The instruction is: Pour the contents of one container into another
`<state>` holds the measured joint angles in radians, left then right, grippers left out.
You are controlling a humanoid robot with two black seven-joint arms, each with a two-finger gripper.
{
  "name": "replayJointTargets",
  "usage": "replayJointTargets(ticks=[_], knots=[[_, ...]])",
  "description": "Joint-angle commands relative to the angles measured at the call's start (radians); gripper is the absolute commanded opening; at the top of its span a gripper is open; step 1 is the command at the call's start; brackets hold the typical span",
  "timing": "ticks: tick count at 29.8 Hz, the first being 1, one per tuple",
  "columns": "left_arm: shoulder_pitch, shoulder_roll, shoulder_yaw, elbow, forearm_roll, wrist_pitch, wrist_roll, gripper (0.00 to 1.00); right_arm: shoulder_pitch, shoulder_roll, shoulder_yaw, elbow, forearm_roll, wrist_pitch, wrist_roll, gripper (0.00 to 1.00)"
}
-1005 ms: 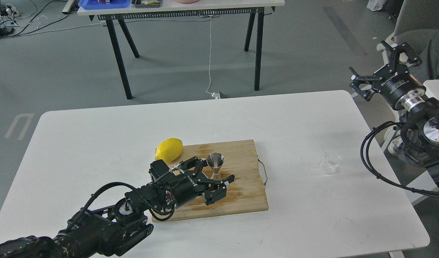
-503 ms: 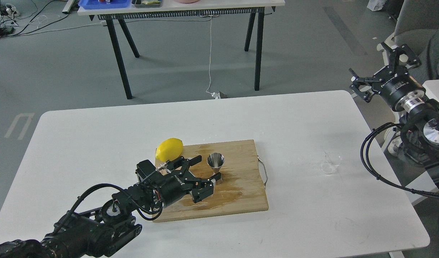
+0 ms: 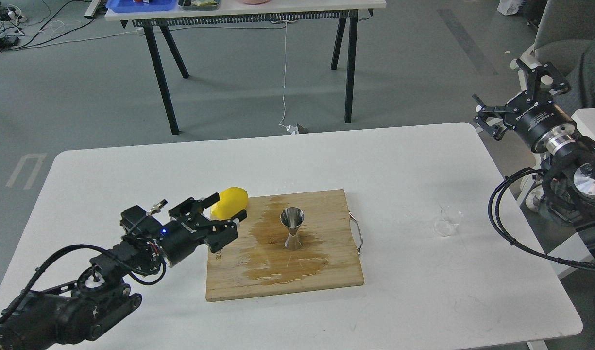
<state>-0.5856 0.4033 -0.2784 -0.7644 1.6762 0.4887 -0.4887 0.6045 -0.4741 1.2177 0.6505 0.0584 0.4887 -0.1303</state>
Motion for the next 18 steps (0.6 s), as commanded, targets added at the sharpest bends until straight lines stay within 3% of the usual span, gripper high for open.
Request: replayJointTargets(ticks=[1,8,13,16,17,18], knots=[[-0.037,0.135,-0.044,-0.09,-0.214,0.0,0.0,0.91,0.0,0.0,0.002,0.0,0.0,0.0,0.0,0.99],[-0.08,0.247,-0.278,-0.101,-0.495,-0.004,0.0,0.92,-0.002,0.006,0.002,-0.002,0.001,0.0,0.001,0.99],[-0.079,0.284,-0.441,-0.101,-0.614,-0.546,0.0,0.92,-0.008,0.012,-0.003,-0.002,0.001,0.0,0.001,0.99],[-0.076,0.324,-0.469,-0.101,-0.673,-0.854,0.0,0.92,-0.019,0.023,-0.003,0.001,0.001,0.0,0.001,0.99],[-0.074,0.338,-0.47,-0.102,-0.688,-0.946,0.0,0.93,-0.023,0.026,-0.003,0.001,0.001,0.0,0.001,0.99],[-0.074,0.351,-0.47,-0.102,-0.702,-0.977,0.0,0.94,-0.025,0.028,-0.003,0.001,0.001,0.0,0.001,0.99]])
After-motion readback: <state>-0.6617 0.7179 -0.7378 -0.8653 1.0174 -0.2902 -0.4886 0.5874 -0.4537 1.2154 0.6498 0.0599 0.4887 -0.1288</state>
